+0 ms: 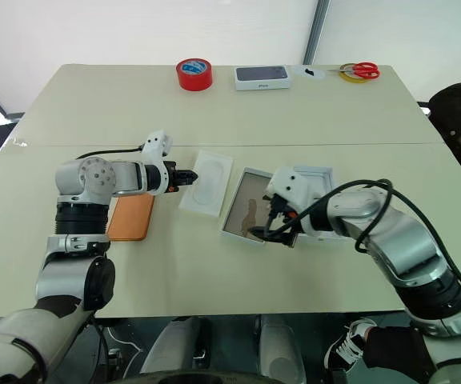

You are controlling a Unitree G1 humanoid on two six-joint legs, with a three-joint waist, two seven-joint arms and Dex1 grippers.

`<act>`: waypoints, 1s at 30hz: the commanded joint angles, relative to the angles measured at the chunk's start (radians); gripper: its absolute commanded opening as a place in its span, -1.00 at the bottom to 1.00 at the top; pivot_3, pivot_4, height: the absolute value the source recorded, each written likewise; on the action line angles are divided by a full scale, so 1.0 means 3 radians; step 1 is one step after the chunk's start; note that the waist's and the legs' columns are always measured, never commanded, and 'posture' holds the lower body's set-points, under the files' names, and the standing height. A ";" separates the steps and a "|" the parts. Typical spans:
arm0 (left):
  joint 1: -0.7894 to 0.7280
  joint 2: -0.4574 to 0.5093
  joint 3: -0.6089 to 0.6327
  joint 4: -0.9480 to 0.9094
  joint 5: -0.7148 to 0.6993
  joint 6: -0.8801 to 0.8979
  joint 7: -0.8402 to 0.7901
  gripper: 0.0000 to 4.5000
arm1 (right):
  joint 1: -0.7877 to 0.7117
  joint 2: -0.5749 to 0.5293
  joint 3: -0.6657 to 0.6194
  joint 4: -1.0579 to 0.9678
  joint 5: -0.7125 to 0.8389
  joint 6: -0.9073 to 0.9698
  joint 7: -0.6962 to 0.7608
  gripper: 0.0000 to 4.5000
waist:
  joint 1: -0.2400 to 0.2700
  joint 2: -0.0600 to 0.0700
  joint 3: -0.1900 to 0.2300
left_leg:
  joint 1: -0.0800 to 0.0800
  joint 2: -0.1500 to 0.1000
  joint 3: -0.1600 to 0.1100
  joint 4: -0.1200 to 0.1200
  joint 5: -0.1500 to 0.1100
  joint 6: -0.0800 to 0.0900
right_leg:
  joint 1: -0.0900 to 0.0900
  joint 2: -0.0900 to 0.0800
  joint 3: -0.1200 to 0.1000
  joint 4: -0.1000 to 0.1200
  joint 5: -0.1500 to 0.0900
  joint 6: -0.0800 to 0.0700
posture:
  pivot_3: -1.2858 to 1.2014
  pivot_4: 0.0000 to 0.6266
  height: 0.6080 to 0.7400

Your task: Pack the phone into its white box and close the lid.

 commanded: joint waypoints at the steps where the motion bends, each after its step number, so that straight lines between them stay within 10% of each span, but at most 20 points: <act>1: -0.0093 0.0082 0.0166 -0.0029 -0.0001 -0.0099 -0.0015 -0.96 | -0.0237 0.0088 0.0188 -0.0146 0.0056 0.0349 -0.0056 1.00 | 0.0000 0.0000 0.0000 | 0.0000 0.0000 0.0001 0.0000 0.0000 -0.0001 | -0.0002 0.0000 0.0000 0.0001 0.0000 0.0000 | 0.03 -0.52 0.87; 11: 0.0048 0.0355 0.0447 -0.0475 -0.0178 0.0103 -0.0148 -0.96 | -0.0620 0.0396 0.0721 -0.0003 -0.0072 0.1062 -0.0370 1.00 | 0.0003 0.0000 0.0000 | -0.0004 -0.0004 0.0001 0.0000 0.0002 -0.0004 | -0.0006 -0.0008 -0.0002 0.0004 0.0001 0.0000 | 0.03 -0.52 0.87; 21: 0.0250 0.0365 0.0628 -0.0828 -0.0236 0.0320 -0.0066 -1.00 | -0.0698 0.0414 0.0989 0.0135 -0.0247 0.0970 -0.0460 -0.99 | -0.0005 0.0000 0.0000 | -0.0004 -0.0007 0.0001 0.0000 0.0003 -0.0005 | -0.0006 -0.0011 -0.0002 0.0004 0.0001 0.0000 | 0.03 -0.52 0.87; 30: 0.0235 0.0406 0.1226 -0.0924 -0.0305 0.0416 0.0110 -1.00 | -0.0868 0.0318 0.1418 0.0123 -0.0705 -0.0342 0.0045 -0.99 | -0.0048 0.0000 0.0000 | -0.0003 -0.0007 0.0001 -0.0001 0.0003 -0.0006 | -0.0006 -0.0008 -0.0003 0.0004 0.0001 0.0002 | 0.03 -0.52 0.87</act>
